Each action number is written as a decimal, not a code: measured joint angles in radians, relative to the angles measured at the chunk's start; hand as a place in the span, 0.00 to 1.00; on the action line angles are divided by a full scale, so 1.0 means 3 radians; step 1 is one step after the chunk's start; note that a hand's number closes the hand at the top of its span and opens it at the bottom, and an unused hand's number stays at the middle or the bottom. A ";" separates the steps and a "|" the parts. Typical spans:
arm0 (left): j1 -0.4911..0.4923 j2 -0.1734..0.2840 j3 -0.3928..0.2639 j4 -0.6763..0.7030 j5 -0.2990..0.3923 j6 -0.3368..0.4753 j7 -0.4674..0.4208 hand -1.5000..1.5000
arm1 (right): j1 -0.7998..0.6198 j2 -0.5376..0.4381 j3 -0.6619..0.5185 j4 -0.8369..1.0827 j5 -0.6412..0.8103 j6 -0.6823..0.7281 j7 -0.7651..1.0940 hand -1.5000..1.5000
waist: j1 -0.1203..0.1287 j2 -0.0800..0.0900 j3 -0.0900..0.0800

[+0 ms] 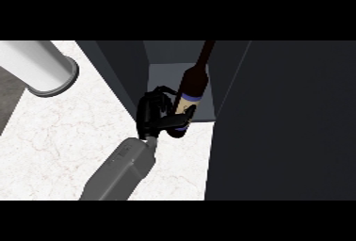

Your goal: Pick up the wine, place it into the cabinet and close the cabinet

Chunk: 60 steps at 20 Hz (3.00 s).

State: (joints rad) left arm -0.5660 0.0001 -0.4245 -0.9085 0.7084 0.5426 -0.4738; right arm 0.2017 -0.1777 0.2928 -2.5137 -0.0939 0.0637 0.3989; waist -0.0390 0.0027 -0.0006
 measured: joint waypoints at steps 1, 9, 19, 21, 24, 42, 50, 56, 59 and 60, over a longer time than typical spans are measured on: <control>-0.0032 0.0000 0.0027 0.0079 0.0046 -0.0040 -0.0029 1.00 | 0.0023 0.0011 0.0031 -0.0003 0.0000 -0.0004 -0.0003 0.00 | -0.0004 0.0000 0.0000; -0.0438 0.0000 0.0074 0.0584 0.0373 -0.0088 -0.0163 1.00 | 0.0043 -0.0009 -0.0095 0.0007 -0.0027 0.0093 -0.0037 0.00 | -0.0014 0.0006 0.0001; -0.1059 0.0001 0.0277 0.1214 0.0517 -0.0102 -0.0050 1.00 | -0.0016 0.0069 -0.0148 0.0027 -0.0044 0.0113 -0.0014 0.00 | -0.0004 0.0020 0.0000; -0.1135 0.0013 0.0307 0.1311 0.0515 -0.0101 -0.0052 1.00 | -0.0004 0.0072 -0.0144 0.0022 -0.0050 0.0123 0.0007 0.00 | -0.0005 0.0021 0.0000; -0.1295 0.0067 0.0339 0.1533 0.0476 -0.0078 -0.0066 1.00 | -0.0014 0.0084 -0.0112 0.0022 -0.0053 0.0146 0.0014 0.00 | -0.0027 0.0030 0.0000; -0.1936 0.0120 0.0327 0.2535 0.0001 0.0447 -0.0096 0.00 | -0.0004 0.0196 0.0034 0.0050 -0.0023 0.0188 -0.0022 0.00 | -0.0092 0.0034 0.0008; -0.2004 0.0117 0.0362 0.2698 -0.0074 0.0481 -0.0087 0.00 | 0.0075 0.0201 0.0076 0.0051 -0.0012 0.0236 -0.0080 0.00 | -0.0113 0.0039 0.0007; -0.1992 0.0117 0.0393 0.2655 -0.0112 0.0288 -0.0218 0.00 | 0.0163 0.0189 0.0068 0.0042 -0.0014 0.0278 -0.0144 0.00 | -0.0107 0.0044 0.0006; -0.1994 0.0119 0.0403 0.2618 -0.0142 0.0199 -0.0331 0.00 | 0.0213 0.0192 0.0093 0.0038 -0.0014 0.0293 -0.0165 0.00 | -0.0094 0.0042 0.0004; -0.1992 0.0111 0.0405 0.2596 -0.0149 0.0144 -0.0357 0.00 | 0.0187 0.0202 0.0103 0.0035 -0.0014 0.0275 -0.0135 0.00 | -0.0082 0.0044 0.0003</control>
State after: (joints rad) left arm -1.1636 0.0334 -0.3032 -0.1297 0.6636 0.5858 -0.5809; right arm 0.2577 -0.1171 0.3237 -2.5033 -0.0980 0.1460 0.3585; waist -0.0636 0.0157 0.0003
